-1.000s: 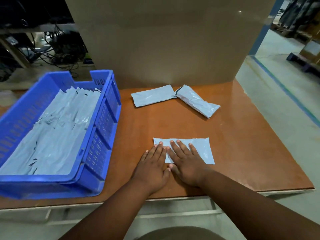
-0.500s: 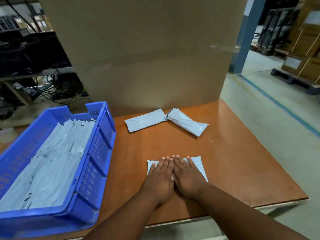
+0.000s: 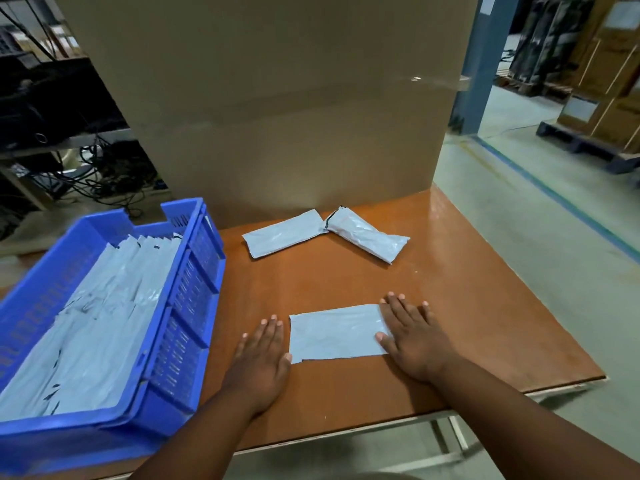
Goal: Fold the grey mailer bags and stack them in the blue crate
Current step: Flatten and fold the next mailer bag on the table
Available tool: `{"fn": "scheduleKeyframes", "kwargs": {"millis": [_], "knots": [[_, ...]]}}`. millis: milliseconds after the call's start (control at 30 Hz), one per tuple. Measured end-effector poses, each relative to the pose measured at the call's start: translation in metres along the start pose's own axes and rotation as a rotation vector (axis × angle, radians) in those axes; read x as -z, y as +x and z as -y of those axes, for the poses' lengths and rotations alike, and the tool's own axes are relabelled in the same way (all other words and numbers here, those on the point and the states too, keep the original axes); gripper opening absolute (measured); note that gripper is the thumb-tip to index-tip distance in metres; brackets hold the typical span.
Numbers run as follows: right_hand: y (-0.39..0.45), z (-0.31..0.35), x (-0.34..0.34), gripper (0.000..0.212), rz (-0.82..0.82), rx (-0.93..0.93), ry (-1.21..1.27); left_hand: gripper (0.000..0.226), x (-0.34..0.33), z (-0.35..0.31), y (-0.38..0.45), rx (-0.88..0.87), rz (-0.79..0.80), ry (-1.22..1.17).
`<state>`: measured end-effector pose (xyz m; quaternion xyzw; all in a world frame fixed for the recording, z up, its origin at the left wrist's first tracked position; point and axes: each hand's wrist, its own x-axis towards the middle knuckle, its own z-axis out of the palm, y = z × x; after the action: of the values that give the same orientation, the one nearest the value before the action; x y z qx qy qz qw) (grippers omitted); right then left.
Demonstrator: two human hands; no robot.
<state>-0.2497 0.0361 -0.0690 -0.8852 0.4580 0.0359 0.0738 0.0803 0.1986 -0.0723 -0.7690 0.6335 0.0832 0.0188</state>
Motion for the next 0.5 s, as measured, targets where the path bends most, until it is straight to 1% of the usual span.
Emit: {"fn": "scheduleKeyframes", "kwargs": {"millis": [67,167,233,300,400,500], "knots": [[-0.003,-0.011,0.003,0.08,0.009,-0.052,0.019,0.087,0.007,0.002,-0.008,0.032,0.002,-0.072],[-0.004,-0.01,0.013,0.088,-0.056,-0.09,0.031,0.084,0.021,-0.01,-0.006,0.06,-0.114,-0.197],[0.001,0.006,0.021,0.08,-0.101,-0.029,0.001,0.082,0.028,-0.032,0.005,-0.012,-0.175,-0.207],[0.01,0.033,0.027,0.072,-0.131,0.077,0.017,0.079,0.034,-0.06,0.021,-0.116,-0.182,-0.21],[0.024,0.069,0.021,0.067,-0.131,0.194,0.05,0.074,0.034,-0.1,0.044,-0.214,-0.132,-0.179],[0.029,0.076,0.0,0.067,-0.094,0.242,0.07,0.075,0.019,-0.114,0.048,-0.243,-0.086,-0.142]]}}
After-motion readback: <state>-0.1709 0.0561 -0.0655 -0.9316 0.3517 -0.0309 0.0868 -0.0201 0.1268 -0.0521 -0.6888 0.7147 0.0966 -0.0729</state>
